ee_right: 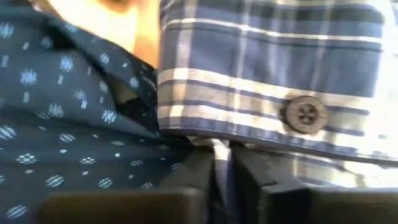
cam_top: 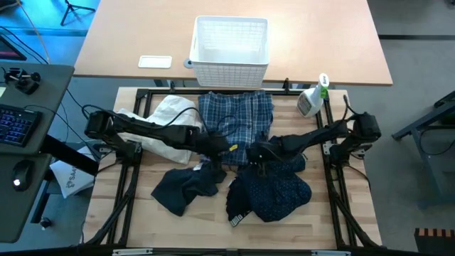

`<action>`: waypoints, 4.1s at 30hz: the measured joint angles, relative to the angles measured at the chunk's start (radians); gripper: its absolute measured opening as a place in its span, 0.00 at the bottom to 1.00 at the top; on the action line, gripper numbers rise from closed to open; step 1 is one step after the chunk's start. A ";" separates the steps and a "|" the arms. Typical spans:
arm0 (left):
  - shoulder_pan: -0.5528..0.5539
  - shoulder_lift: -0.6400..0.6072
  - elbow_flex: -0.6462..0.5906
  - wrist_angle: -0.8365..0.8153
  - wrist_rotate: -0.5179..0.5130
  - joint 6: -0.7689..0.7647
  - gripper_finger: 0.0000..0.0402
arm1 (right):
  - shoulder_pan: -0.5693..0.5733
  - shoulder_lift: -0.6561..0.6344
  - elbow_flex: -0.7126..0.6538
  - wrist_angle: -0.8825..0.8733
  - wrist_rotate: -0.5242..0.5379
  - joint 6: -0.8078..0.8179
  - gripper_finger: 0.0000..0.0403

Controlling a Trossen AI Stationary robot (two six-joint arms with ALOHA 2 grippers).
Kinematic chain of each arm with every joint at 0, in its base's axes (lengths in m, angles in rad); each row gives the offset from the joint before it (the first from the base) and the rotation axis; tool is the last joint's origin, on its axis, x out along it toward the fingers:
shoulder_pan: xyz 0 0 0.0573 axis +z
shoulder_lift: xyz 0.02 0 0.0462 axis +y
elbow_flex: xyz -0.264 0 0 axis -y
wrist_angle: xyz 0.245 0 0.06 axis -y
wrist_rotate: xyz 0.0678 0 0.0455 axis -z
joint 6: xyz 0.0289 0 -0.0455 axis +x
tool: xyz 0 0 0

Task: Fold laundry
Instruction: Fold the blue plaid flannel shirt

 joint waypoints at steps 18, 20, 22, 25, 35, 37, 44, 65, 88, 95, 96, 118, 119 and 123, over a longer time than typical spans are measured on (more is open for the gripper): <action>0.001 0.043 0.000 0.096 -0.137 0.275 0.58 | -0.203 -0.073 0.340 -0.358 -0.252 0.062 0.01; -0.002 0.064 -0.001 0.087 -0.208 0.247 0.59 | -0.202 -0.073 0.340 -0.356 -0.251 0.062 0.01; -0.011 0.073 -0.001 0.059 -0.252 0.210 0.59 | -0.202 -0.073 0.339 -0.359 -0.257 0.079 0.01; -0.022 0.079 -0.001 0.029 -0.291 0.153 0.59 | -0.196 -0.073 0.338 -0.374 -0.280 0.099 0.00; 0.029 0.093 -0.001 -0.065 -0.073 0.148 0.51 | -0.109 -0.075 0.216 -0.273 -0.272 0.142 0.00; 0.040 0.116 -0.001 -0.069 -0.022 0.174 0.45 | -0.102 -0.075 0.215 -0.266 -0.267 0.142 0.00; 0.051 0.157 -0.001 -0.032 0.161 0.217 0.11 | -0.099 -0.128 0.215 -0.279 -0.221 0.141 0.00; 0.149 0.006 -0.002 0.031 0.300 -0.111 0.00 | -0.171 -0.163 0.391 -0.276 -0.337 -0.079 0.70; 0.242 -0.169 -0.001 -0.071 0.368 -0.202 0.23 | -0.049 0.014 0.388 -0.463 -0.361 -0.026 0.03; 0.314 -0.092 -0.001 -0.021 0.326 -0.054 0.21 | -0.030 -0.097 0.387 -0.459 -0.468 0.008 0.03; 0.314 -0.061 -0.001 0.006 0.334 -0.037 0.20 | -0.038 -0.117 0.387 -0.459 -0.468 0.008 0.02; 0.287 -0.165 -0.002 -0.062 0.264 -0.012 0.01 | -0.399 -0.090 0.388 -0.412 -0.798 -0.033 0.02; 0.287 -0.205 -0.001 -0.058 0.241 -0.032 0.01 | -0.415 -0.064 0.388 -0.393 -0.813 -0.051 0.02; 0.278 -0.331 0.000 -0.047 0.190 -0.097 0.00 | -0.463 0.034 0.388 -0.310 -0.823 -0.115 0.02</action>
